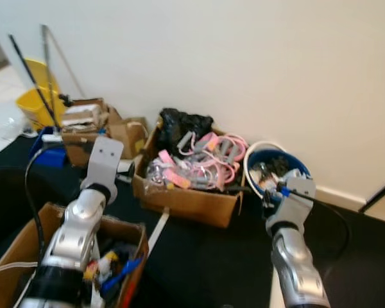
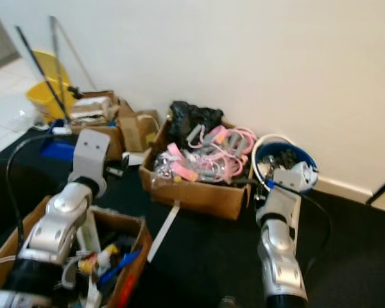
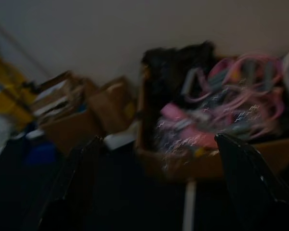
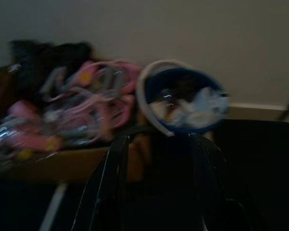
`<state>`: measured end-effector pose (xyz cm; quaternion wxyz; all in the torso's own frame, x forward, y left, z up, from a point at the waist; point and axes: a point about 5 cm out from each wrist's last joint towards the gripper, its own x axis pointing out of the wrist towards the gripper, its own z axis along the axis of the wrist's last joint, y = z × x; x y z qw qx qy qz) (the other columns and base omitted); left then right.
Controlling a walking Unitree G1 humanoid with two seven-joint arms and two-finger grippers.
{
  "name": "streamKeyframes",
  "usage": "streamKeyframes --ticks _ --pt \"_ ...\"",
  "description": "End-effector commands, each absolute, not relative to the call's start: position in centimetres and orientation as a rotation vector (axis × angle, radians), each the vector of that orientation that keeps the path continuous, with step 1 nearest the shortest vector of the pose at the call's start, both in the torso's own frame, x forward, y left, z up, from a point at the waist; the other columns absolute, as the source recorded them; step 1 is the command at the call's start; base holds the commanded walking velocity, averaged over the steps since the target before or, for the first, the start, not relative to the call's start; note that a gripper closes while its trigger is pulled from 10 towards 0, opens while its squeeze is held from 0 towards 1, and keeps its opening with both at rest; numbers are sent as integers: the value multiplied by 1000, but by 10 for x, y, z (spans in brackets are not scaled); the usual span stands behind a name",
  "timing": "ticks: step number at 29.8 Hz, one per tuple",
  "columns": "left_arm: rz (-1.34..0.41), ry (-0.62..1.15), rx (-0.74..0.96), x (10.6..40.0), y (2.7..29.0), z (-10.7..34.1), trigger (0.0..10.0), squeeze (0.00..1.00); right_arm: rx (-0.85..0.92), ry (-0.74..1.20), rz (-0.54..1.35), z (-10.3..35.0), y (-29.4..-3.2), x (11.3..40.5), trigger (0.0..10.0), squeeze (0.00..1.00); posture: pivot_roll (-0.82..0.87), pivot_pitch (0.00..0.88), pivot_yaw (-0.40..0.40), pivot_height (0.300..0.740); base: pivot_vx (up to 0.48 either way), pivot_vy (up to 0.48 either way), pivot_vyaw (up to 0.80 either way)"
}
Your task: Picking trash to rubbish bin
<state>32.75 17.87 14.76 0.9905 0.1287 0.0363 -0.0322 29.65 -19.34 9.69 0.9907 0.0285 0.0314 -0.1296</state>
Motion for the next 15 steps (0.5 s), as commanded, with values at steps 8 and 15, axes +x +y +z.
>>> streamKeyframes --ticks 8,15 --pt "-31 77 262 327 184 145 10000 0 60 67 -263 97 -192 297 10000 0 -4 134 65 740 0 0 -800" --pt "-27 74 257 329 185 147 10000 0 59 70 -267 97 -193 296 10000 0 -5 139 64 740 0 0 -800"
